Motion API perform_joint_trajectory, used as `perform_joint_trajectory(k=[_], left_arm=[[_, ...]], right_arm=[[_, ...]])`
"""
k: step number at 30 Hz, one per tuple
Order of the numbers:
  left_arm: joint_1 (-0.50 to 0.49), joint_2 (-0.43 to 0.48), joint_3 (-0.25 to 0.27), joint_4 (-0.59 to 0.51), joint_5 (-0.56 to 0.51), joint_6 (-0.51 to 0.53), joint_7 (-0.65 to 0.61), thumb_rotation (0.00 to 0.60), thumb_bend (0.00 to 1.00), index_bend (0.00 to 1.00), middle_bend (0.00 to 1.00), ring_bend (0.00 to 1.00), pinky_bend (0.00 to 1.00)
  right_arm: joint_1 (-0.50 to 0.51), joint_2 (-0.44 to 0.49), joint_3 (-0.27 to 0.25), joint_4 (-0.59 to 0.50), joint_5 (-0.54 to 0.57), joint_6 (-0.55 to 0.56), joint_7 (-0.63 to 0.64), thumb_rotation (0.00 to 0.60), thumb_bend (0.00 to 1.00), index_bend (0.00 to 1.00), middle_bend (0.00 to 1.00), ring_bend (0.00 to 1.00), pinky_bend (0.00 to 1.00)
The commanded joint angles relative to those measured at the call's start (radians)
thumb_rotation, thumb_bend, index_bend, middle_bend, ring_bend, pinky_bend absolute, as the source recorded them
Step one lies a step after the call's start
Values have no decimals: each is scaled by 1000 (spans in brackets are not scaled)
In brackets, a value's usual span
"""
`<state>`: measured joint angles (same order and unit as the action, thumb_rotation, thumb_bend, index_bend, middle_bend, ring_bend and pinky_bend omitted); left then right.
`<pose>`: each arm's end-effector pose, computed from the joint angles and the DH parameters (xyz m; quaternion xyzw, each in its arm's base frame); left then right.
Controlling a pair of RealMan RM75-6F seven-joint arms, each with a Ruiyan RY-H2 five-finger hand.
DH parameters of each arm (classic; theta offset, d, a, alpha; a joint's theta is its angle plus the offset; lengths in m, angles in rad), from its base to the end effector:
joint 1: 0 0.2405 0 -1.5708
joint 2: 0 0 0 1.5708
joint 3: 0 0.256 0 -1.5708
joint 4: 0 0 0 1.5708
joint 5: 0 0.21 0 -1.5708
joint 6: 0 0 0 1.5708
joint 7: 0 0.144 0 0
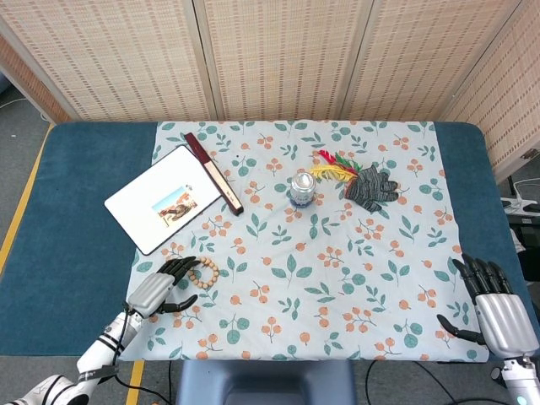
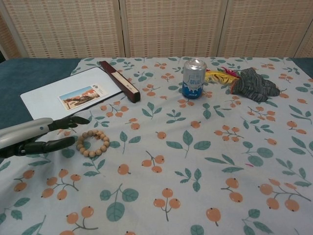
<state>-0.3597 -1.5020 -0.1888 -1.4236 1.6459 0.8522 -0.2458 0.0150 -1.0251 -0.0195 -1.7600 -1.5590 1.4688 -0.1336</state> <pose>-0.2337 0.2620 -0.0158 -0.6951 -0.5179 -0.3944 0.3049 -0.2981 -0.1434 0.1611 0.6305 -0.3954 0.3308 0.5802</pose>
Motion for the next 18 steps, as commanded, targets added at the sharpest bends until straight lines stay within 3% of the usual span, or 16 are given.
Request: perform_joint_trajectory(k=[1,6,12,15,18], left_arm=[[3,38,23,-45,17,75,-2,179,292,0,0,0,0],[94,151,79,-129,128,337,97,345,340,0,0,0,0],[298,207,148,-93,179,688,297,447,362,0,0,0,0],[329,230,172,-81,138,689,338,515,376,0,0,0,0],[322,248,158,-106,89,668,354,526,388,0,0,0,0]], right_arm=[[-1,1,1,0,0,2,1,392,167,0,0,0,0],[-8,-4,8,7,3,21,-15,392,167,0,0,0,0],[-26,-34,28,13,17,72,-91,391,166,0,0,0,0],[-26,-42,41,14,39,73,-109,391,166,0,0,0,0],[-23,-49,43,12,44,66,-122,391,166,0,0,0,0]])
